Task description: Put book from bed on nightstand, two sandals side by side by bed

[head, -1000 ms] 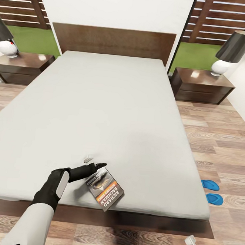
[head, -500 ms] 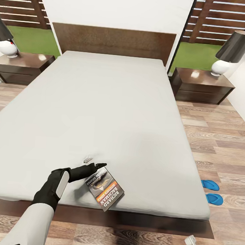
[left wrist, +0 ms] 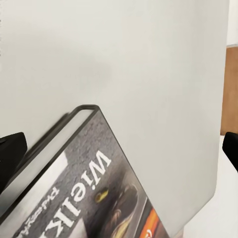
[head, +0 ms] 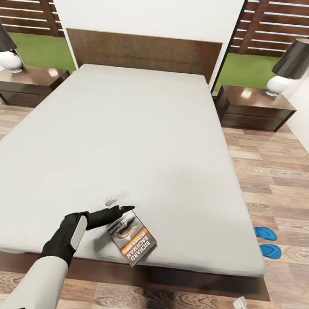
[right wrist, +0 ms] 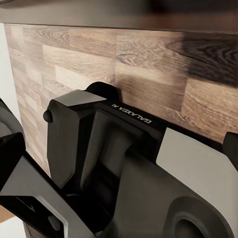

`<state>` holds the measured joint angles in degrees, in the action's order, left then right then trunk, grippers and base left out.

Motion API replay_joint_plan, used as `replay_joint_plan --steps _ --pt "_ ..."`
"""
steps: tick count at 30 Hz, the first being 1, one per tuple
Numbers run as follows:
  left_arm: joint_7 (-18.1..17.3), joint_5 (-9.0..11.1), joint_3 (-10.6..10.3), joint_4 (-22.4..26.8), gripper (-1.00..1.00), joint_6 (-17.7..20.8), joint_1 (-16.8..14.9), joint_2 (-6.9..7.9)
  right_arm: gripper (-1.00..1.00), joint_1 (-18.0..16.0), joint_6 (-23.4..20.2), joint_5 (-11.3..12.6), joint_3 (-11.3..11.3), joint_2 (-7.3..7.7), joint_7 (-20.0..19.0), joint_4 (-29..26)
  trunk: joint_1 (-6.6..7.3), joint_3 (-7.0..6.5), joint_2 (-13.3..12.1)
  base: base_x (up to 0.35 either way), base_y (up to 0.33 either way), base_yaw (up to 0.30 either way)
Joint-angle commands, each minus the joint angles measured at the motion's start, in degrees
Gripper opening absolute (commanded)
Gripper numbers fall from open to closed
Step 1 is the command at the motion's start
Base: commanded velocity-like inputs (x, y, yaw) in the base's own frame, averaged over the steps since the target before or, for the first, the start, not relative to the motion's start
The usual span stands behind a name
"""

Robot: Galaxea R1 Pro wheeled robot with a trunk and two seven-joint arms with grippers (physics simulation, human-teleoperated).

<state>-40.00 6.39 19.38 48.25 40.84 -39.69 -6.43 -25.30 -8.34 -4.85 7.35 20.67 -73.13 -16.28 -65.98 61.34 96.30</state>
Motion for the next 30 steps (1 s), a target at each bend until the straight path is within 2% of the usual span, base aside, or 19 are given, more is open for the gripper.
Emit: replay_joint_plan --steps 1,16,22,30 --pt "-0.1 -0.1 0.2 0.0 1.0 0.3 0.0 -0.01 1.0 0.0 -0.5 -0.5 0.5 -0.02 -0.3 -0.1 0.0 0.03 0.0 0.0 0.0 0.0" --pt "-0.1 -0.1 0.2 0.0 1.0 0.3 0.0 0.0 1.0 0.0 -0.5 -0.5 0.5 -0.02 -0.3 -0.1 0.0 0.03 0.0 -0.001 0.0 0.0" --pt "-0.1 -0.1 0.2 0.0 1.0 0.3 0.0 0.0 1.0 0.0 -0.5 -0.5 0.5 -0.02 -0.3 -0.1 0.0 0.03 0.0 -0.154 0.0 0.0" --pt "-0.1 -0.1 0.2 0.0 1.0 0.3 0.0 -0.01 1.0 0.0 -0.5 -0.5 0.5 -0.02 -0.3 -0.1 0.0 0.03 0.0 -0.03 0.0 0.0"
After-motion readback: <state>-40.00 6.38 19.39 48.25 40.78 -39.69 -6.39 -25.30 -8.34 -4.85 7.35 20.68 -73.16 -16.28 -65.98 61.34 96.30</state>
